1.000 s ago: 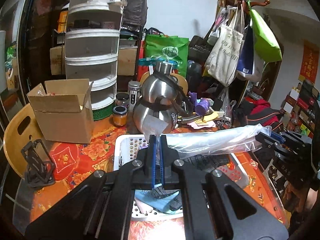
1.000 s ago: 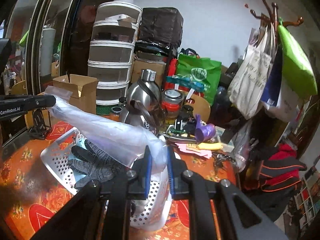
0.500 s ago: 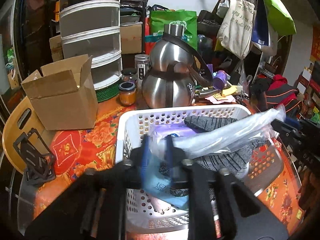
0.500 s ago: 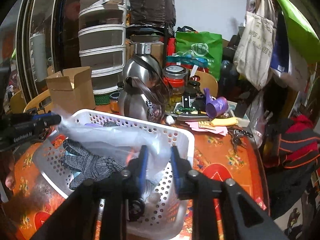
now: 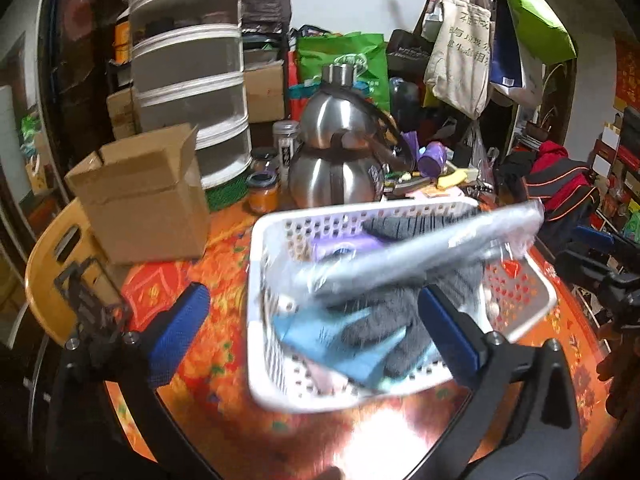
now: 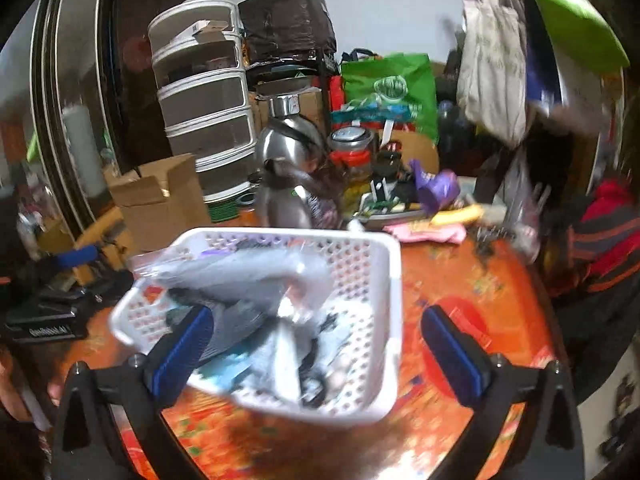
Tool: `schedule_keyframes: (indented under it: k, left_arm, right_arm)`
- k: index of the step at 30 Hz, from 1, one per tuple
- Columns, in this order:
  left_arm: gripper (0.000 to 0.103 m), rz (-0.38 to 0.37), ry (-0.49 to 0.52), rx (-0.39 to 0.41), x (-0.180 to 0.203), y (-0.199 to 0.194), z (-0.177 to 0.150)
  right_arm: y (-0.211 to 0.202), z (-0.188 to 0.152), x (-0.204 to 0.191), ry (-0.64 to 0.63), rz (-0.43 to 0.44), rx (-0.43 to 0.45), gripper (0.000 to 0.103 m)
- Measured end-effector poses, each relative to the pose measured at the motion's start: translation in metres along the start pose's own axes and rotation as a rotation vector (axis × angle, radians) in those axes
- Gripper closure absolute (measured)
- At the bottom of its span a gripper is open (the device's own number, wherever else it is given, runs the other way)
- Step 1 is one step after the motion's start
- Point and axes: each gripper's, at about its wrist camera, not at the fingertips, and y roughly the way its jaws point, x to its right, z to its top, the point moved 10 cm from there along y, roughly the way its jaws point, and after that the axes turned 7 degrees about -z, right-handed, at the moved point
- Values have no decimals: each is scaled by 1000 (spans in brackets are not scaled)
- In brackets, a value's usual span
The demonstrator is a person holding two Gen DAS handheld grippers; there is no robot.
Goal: Organize soft objects
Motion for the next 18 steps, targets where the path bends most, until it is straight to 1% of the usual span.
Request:
schedule_keyframes:
  k: [3, 5, 6, 7, 9, 12, 14, 16, 18]
  left_arm:
    - [0, -3, -24, -12, -2, -23, -21]
    - [0, -13, -18, 1, -1, -43, -35]
    - [0, -9, -23, -2, -2, -53, -45]
    - [0, -9, -30, -2, -3, -65, -55]
    - [0, -13, -28, -7, -4, -83, -76]
    - [0, -26, -40, -6, -1, -113, -110]
    - [0, -18, -47, -9, 1, -129, -128]
    - [0, -42, -55, -5, 10, -151, -146]
    - [0, -56, -39, 8, 20, -171, -159]
  right_arm:
    - [-26, -17, -7, -2, 18, 34, 0]
    - [-45, -33, -13, 0, 26, 38, 0]
    - [-56, -44, -14, 7, 4, 34, 0]
    - [-66, -57, -14, 14, -37, 27, 0]
    - [-83, -85, -20, 6, -71, -2, 0]
    - [-109, -120, -32, 29, -64, 8, 0]
    - [-121, -136, -38, 42, -61, 3, 0]
    - [-137, -153, -46, 43, -83, -13, 0]
    - [-151, -161, -55, 37, -93, -9, 0]
